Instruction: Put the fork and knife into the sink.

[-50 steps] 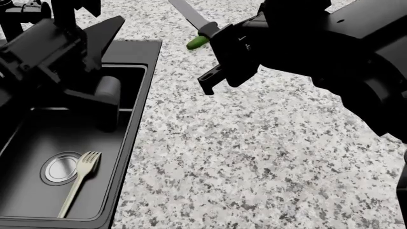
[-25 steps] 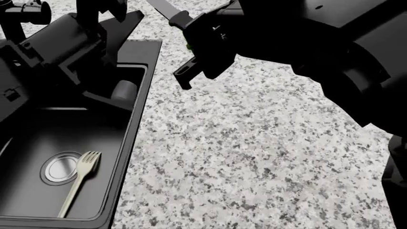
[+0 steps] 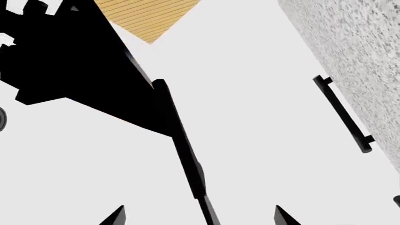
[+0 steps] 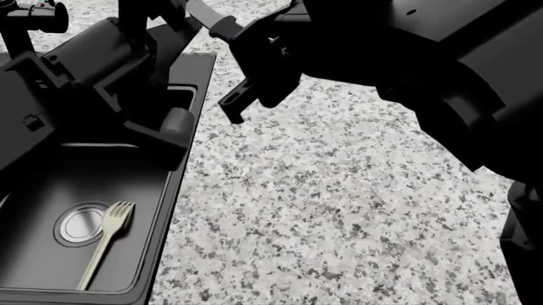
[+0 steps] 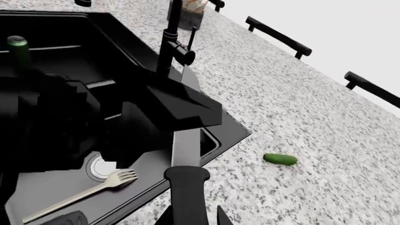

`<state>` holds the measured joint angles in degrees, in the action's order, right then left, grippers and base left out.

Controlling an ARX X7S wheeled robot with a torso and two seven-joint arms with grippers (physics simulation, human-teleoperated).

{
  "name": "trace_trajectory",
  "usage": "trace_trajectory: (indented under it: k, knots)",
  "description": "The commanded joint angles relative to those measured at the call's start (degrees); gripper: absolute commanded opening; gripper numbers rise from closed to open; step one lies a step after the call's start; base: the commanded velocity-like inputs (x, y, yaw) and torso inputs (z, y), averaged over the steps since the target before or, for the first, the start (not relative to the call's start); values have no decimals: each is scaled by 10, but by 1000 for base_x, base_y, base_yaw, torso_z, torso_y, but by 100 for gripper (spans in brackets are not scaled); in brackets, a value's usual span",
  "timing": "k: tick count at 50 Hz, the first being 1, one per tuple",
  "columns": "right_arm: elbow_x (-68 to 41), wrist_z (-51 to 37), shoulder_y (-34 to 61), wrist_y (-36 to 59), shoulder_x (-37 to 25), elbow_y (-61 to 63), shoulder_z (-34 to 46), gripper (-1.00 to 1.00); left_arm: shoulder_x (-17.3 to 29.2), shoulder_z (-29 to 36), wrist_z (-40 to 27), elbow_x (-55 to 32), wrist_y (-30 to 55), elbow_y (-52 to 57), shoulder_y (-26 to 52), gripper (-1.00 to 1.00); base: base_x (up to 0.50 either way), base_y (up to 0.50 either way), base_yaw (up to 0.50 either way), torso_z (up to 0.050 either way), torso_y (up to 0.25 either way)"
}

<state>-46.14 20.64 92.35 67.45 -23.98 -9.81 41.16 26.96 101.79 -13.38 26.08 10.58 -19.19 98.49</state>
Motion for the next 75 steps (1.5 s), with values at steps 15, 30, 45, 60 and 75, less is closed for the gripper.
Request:
trace_trajectory:
  k: [15, 30, 45, 60, 75]
  knots:
    - [-12, -20, 5, 22, -14, 51, -26, -100, -21, -12, -14, -27, -35, -58, -15, -100, 0, 0, 0, 0, 1]
    - [-21, -31, 12, 31, -14, 49, -37, -100, -13, -27, -18, -60, -107, -68, -6, -100, 0, 0, 0, 1, 1]
    - [-151, -189, 9, 187, -68, 188, -216, 100, 6, -36, -5, -67, -82, -39, -9, -100, 0, 0, 0, 1, 2]
    - [-235, -416, 6, 167, -141, 199, -237, 100, 75, -91, 132, -182, 85, 137, -13, -100, 0, 0, 0, 1, 1]
    - [-184, -466, -50, 115, -159, 246, -214, 100, 105, -327, 198, -574, 375, 318, -29, -100, 0, 0, 0, 0, 1]
